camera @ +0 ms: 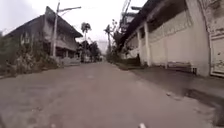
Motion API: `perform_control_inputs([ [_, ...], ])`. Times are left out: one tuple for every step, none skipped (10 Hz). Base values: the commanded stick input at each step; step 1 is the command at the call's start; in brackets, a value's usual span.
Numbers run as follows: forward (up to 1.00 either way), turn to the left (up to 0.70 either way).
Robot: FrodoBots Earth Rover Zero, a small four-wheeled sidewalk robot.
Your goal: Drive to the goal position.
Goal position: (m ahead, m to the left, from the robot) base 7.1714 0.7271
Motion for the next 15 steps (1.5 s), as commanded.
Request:
perform_control_inputs([
  [1.0, 0.0],
  [1.0, 0.0],
  [1.0, 0.0],
  [1.0, 0.0],
  [1.0, 0.0],
  [1.0, 0.0],
  [1.0, 0.0],
  [1.0, 0.0],
  [1.0, 0.0],
  [1.0, 0.0],
  [1.0, 0.0],
  [1.0, 0.0],
  [1.0, 0.0],
  [1.0, 0.0],
  [1.0, 0.0],
])
